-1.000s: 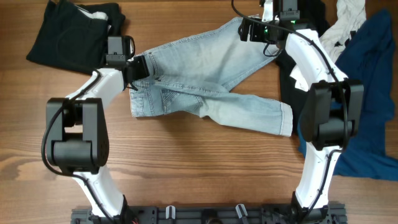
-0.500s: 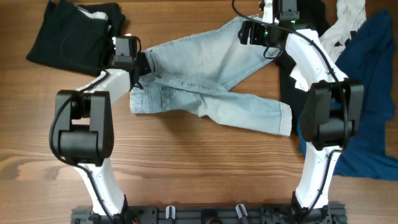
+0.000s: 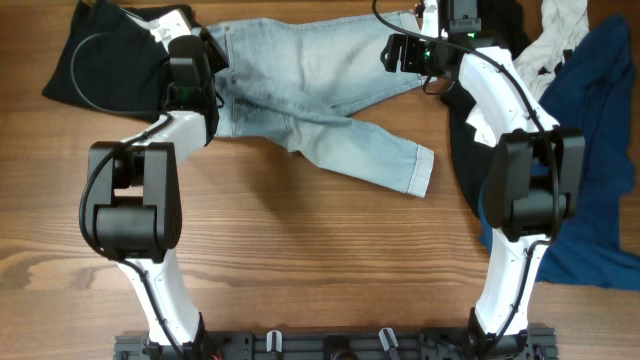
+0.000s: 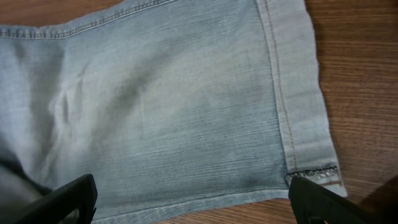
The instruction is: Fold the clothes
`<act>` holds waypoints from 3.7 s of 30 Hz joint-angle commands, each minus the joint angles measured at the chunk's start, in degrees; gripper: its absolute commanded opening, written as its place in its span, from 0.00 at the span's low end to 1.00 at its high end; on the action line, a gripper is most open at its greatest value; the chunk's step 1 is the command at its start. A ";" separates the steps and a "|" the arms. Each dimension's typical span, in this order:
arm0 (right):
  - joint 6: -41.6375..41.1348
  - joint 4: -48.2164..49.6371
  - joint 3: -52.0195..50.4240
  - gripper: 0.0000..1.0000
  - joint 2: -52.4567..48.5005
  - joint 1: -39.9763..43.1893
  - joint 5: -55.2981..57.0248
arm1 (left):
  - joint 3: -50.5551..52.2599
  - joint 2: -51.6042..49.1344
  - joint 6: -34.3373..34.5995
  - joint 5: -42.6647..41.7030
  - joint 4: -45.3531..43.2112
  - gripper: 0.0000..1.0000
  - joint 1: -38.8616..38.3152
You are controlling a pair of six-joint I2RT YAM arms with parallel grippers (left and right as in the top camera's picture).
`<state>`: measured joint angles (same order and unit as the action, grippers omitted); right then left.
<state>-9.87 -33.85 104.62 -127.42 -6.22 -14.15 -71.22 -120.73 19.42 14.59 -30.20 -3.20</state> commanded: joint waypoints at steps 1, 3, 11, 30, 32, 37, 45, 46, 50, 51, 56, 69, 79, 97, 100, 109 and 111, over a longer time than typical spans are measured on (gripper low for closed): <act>-0.74 0.55 1.09 1.00 1.31 -0.35 -1.84 | -0.48 0.63 -0.11 2.16 3.69 1.00 0.20; -0.59 0.79 1.09 1.00 2.78 -0.33 -1.81 | -0.48 1.88 -2.78 1.73 6.62 1.00 0.07; 5.11 -4.00 1.09 1.00 10.51 -0.31 -4.11 | -0.48 15.39 -14.58 -3.85 24.24 1.00 -1.68; 12.74 -15.15 1.01 1.00 11.58 -0.35 -7.80 | -35.56 1.01 -27.32 -16.13 69.77 1.00 -1.20; 12.74 -15.30 1.01 1.00 11.58 -0.37 -7.80 | -41.31 -1.42 -28.20 -17.20 74.44 1.00 -1.18; 12.70 -15.50 1.01 1.00 11.58 -0.70 -7.85 | -51.65 -7.43 -15.17 -16.50 88.54 0.99 -1.03; 12.72 -15.80 1.01 1.00 11.58 -2.14 -7.80 | -51.80 -11.06 3.34 -18.21 91.73 1.00 -3.69; 12.72 -15.91 1.01 1.00 11.58 -2.38 -7.80 | -51.80 -11.37 4.22 -18.23 91.65 1.00 -3.72; 12.72 -15.87 1.01 1.00 11.58 -2.89 -7.80 | -51.80 -13.44 8.13 -19.08 91.71 0.99 -3.34; 12.72 -15.85 1.01 1.00 11.58 -2.95 -7.80 | -51.80 -14.05 8.33 -20.13 91.71 1.00 -3.08; 12.70 -15.93 1.01 1.00 11.58 -2.95 -7.78 | -51.80 -17.11 9.60 -22.10 91.60 0.99 -1.95; 12.66 -15.98 0.87 1.00 11.58 -2.93 -7.80 | -51.87 -16.02 9.33 -24.20 95.23 0.04 -1.01; 10.95 -19.26 0.85 1.00 11.58 -2.93 -7.80 | -51.87 -4.85 4.22 -23.98 115.99 0.04 -1.62; 17.57 -29.03 -14.49 0.97 11.58 -2.89 -5.16 | -51.67 -4.00 1.53 -18.99 125.42 0.04 -2.97; 18.18 -25.22 -17.27 0.97 11.58 -2.89 -5.16 | -51.67 -4.00 1.49 -18.99 125.39 0.04 -2.95; 20.52 -19.08 -19.89 0.82 11.58 -2.89 -3.56 | -51.67 -4.00 0.44 -19.02 125.44 0.04 -2.97; 22.27 -20.61 -19.89 0.57 11.58 -2.89 -5.64 | -51.67 -4.00 0.26 -18.99 125.87 0.04 -2.97</act>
<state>9.54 -52.99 85.10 -115.81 -8.97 -18.17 -122.37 -124.81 21.04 -5.39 94.94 -6.04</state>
